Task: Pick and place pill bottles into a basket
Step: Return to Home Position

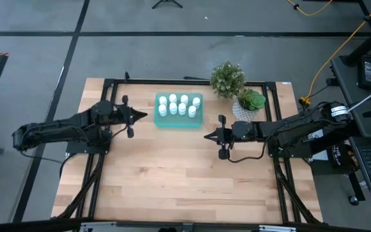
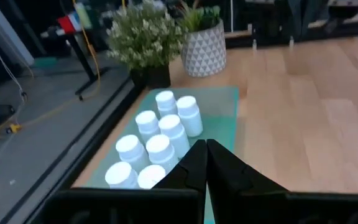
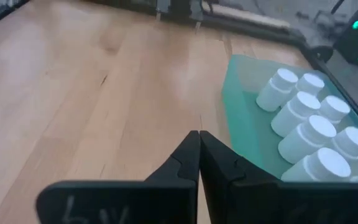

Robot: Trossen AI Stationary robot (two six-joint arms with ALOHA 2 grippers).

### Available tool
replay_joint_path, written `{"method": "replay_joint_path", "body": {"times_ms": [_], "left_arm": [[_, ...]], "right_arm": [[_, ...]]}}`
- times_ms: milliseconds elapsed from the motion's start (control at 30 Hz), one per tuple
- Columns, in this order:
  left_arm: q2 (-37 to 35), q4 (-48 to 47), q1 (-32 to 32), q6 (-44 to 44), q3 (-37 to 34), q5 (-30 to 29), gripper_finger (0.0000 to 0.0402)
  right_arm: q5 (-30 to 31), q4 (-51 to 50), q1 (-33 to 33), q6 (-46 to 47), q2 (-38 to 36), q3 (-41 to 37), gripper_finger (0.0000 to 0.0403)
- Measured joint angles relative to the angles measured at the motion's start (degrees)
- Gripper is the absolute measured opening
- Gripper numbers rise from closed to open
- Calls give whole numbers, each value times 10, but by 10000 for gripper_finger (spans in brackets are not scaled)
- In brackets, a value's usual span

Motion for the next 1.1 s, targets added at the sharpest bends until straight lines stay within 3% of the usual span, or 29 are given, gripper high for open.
{"method": "replay_joint_path", "body": {"times_ms": [233, 367, 533, 633, 833, 1100], "left_arm": [[-120, 26, 0, -5, -81, -15, 2], [-181, 27, 0, -5, -107, -24, 2], [-245, 21, 0, -7, -149, -49, 2], [-260, 34, 0, 0, -153, -34, 1], [-263, 32, 0, 5, -153, -44, 1], [-263, 66, 0, 7, -166, -43, 2]], "right_arm": [[-53, 192, -34, 2, -5, -89, 5], [-60, 212, -65, 39, -33, -121, 6], [-120, 212, -99, 41, -94, -149, 7], [-138, 191, -124, 38, -146, -162, 7], [-190, 52, -178, 53, -287, -163, 5], [-196, -47, -191, 54, -447, -163, 5]]}}
